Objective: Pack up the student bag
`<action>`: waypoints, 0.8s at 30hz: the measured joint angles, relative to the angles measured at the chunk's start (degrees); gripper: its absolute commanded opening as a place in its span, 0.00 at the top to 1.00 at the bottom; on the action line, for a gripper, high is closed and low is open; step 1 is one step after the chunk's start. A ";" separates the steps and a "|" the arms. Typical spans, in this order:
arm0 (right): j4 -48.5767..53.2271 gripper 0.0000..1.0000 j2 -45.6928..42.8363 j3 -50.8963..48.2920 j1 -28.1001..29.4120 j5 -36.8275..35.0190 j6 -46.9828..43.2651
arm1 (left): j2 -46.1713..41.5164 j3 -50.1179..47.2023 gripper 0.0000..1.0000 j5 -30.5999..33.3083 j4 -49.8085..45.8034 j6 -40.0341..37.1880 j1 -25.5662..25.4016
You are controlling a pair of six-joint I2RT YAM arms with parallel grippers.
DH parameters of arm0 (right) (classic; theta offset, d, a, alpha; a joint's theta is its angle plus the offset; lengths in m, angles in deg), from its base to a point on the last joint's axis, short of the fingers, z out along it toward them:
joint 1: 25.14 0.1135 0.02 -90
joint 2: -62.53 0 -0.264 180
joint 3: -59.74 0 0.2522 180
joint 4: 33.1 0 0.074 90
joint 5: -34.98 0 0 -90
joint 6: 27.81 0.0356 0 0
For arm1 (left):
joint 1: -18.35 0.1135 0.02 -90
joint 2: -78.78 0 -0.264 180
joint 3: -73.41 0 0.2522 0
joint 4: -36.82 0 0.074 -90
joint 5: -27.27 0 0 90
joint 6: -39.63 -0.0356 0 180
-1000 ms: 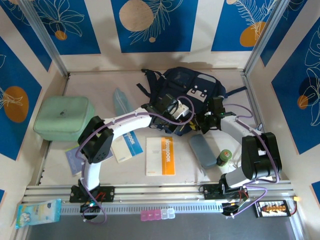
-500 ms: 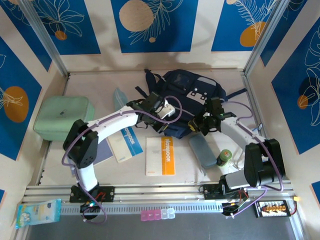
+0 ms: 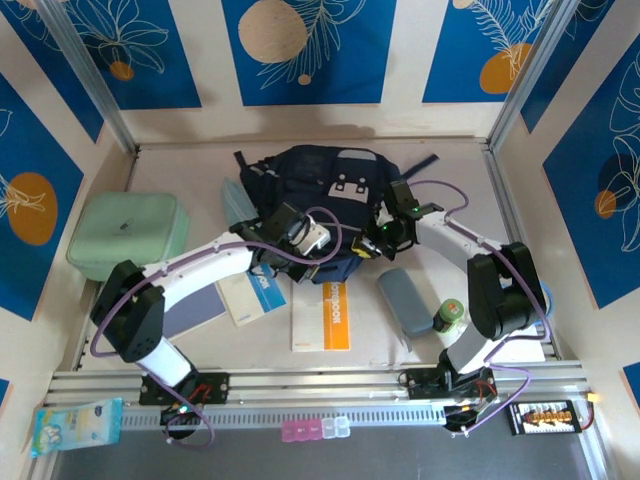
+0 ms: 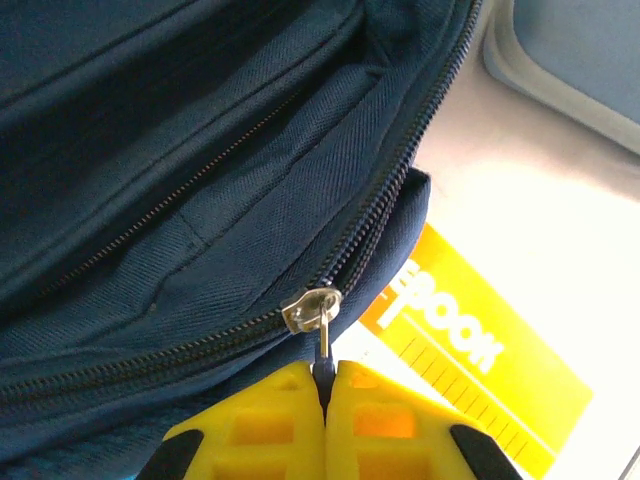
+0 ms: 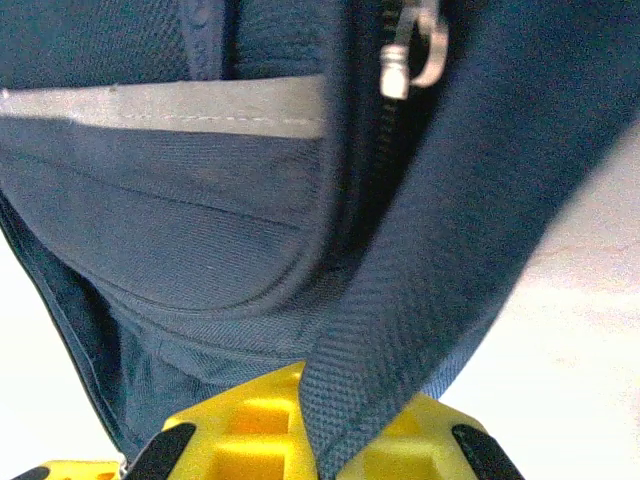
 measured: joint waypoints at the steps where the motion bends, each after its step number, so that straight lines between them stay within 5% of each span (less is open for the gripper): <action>1: 0.17 0.94 0.00 -0.02 -1.07 -0.17 -0.72 | 0.42 0.46 1.00 0.31 0.37 0.02 -0.20; 8: 0.57 0.94 0.00 -0.17 -12.70 -3.58 -3.78 | 4.66 4.39 1.00 2.84 0.66 -0.46 0.44; 14: 0.74 0.89 0.76 1.70 -16.15 -9.73 -6.56 | 7.21 7.04 1.00 3.72 -0.09 -0.66 2.89; 20: 0.48 0.52 0.37 4.55 -16.46 -15.08 -7.82 | 10.51 12.13 1.00 1.16 0.09 -0.07 4.13; 24: 1.62 0.43 -3.58 4.44 -16.63 -14.64 -4.76 | 12.57 14.58 1.00 -1.60 0.57 1.70 3.87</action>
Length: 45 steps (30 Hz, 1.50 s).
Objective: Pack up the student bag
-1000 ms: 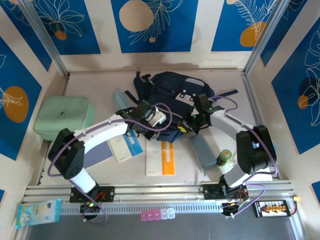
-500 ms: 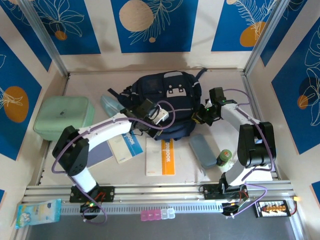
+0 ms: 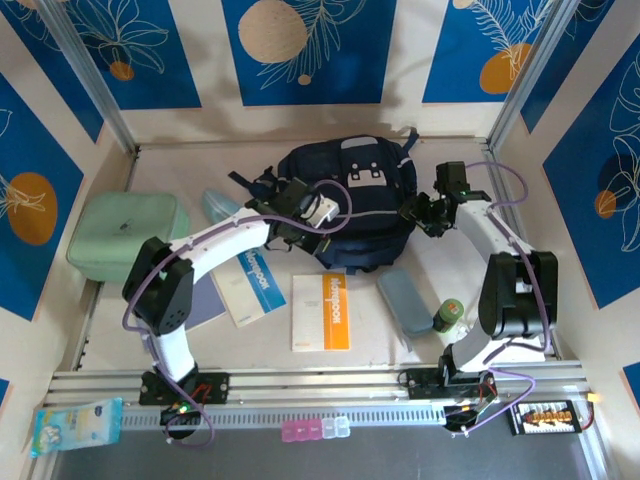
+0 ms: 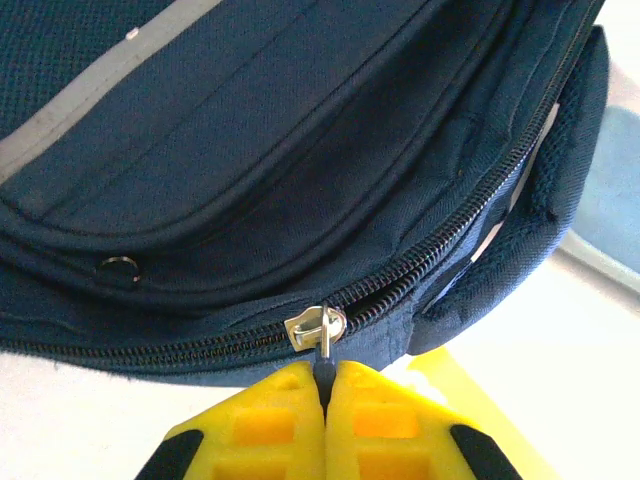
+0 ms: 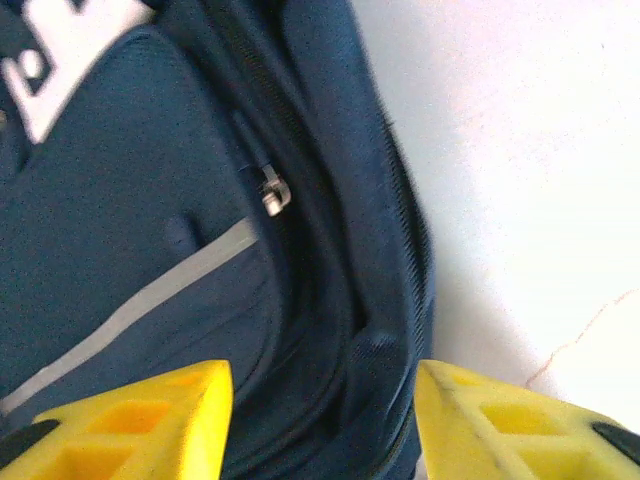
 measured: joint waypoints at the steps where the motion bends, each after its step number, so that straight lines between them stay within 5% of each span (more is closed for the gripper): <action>1: 0.11 0.39 -2.05 -0.59 0.26 0.07 1.14 | 0.66 0.66 1.00 -0.70 0.33 0.74 -0.04; 10: 2.67 0.25 -15.65 -8.13 11.26 -2.95 16.04 | 5.86 4.13 1.00 -4.09 4.79 4.44 -2.14; 23: 3.52 0.14 -7.41 -9.68 12.00 1.29 33.94 | 6.82 2.78 1.00 -6.05 9.86 6.88 -2.91; 31: 2.89 0.11 -1.70 -6.08 12.15 1.92 37.57 | 6.82 1.84 1.00 -6.45 10.73 6.86 -3.02; 35: 1.20 0.20 -0.15 -4.87 12.52 2.08 38.03 | 6.82 1.84 1.00 -6.45 10.71 6.84 -3.02; 45: -0.37 0.68 2.51 -5.86 12.87 2.43 38.58 | 6.82 1.84 1.00 -6.38 9.88 6.67 -3.02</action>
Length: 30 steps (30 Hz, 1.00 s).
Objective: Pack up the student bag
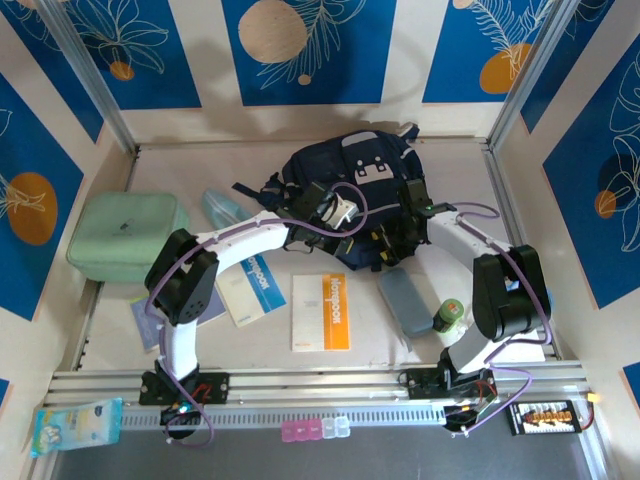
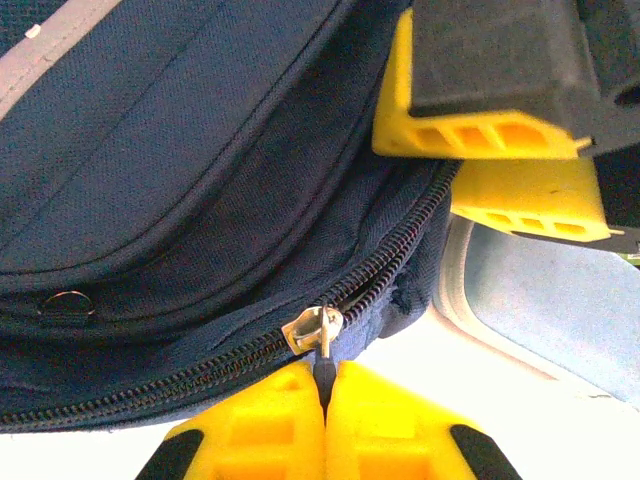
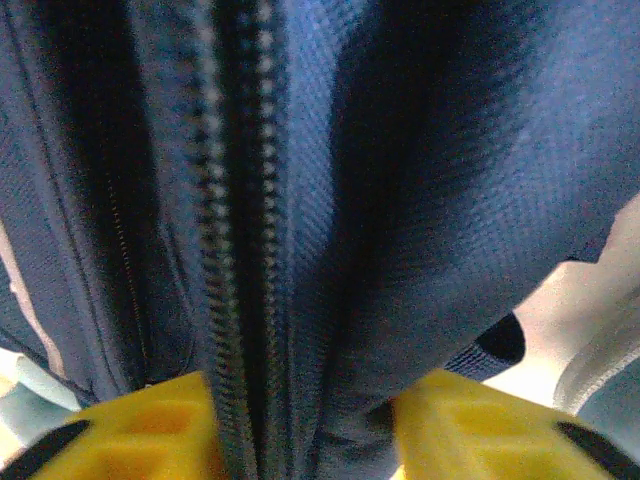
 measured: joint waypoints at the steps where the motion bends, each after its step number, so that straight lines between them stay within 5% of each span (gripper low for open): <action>1: -0.04 0.72 0.00 -0.17 0.00 -0.24 0.02 | 0.00 -0.02 1.00 0.07 -0.13 -0.02 0.00; 5: -0.04 0.89 -0.52 -0.70 0.00 -1.49 -0.55 | -0.02 -0.79 1.00 1.49 -0.81 -1.22 0.17; 8: -0.59 0.93 -1.70 -1.88 -0.11 -2.29 -0.94 | -0.15 -2.29 1.00 2.86 -1.40 -2.58 0.76; 18: -1.75 0.93 -4.76 -4.04 -1.75 -3.69 -2.16 | 0.11 -2.56 1.00 11.23 -5.33 -6.08 6.10; 30: -5.70 0.93 -4.74 -4.04 -1.33 -2.97 -2.08 | 10.56 10.23 1.00 21.73 -7.61 -5.44 10.32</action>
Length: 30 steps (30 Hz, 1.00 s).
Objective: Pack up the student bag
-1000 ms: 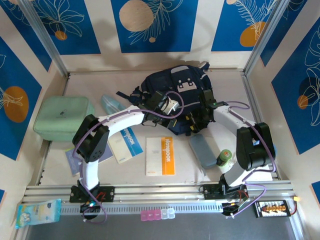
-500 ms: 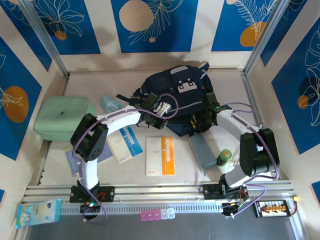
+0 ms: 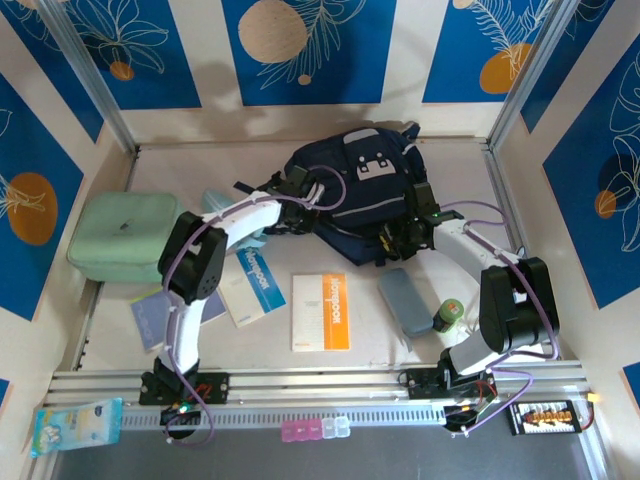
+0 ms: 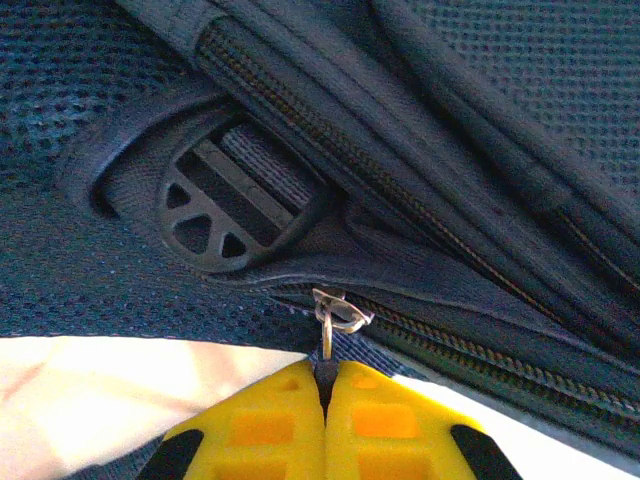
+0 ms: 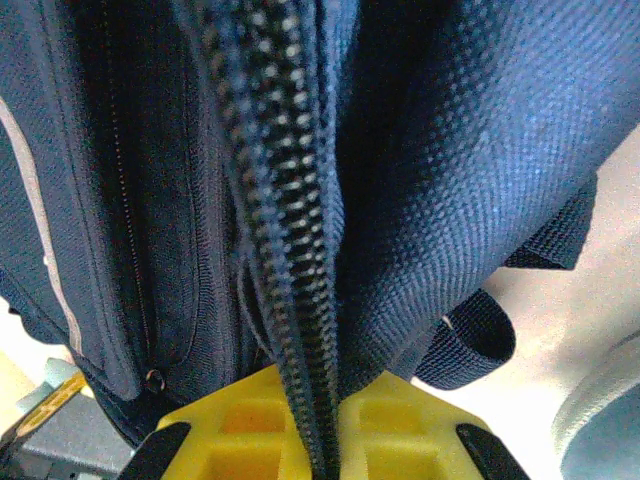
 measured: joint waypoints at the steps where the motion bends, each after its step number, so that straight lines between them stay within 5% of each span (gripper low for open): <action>1: -0.33 0.93 0.00 0.00 0.02 0.02 0.15 | 0.44 0.76 1.00 0.46 -0.04 0.00 0.11; 12: -3.13 0.92 0.37 -0.37 0.55 1.97 0.90 | 2.29 3.23 0.98 -1.73 0.26 -0.07 5.20; 23: -5.90 0.85 9.75 5.88 4.15 6.93 1.81 | 0.33 4.90 0.52 -3.76 -2.38 4.90 6.75; 30: -7.45 0.57 12.39 9.97 5.16 11.67 -4.66 | -14.95 2.51 0.37 -4.94 -4.66 8.81 8.17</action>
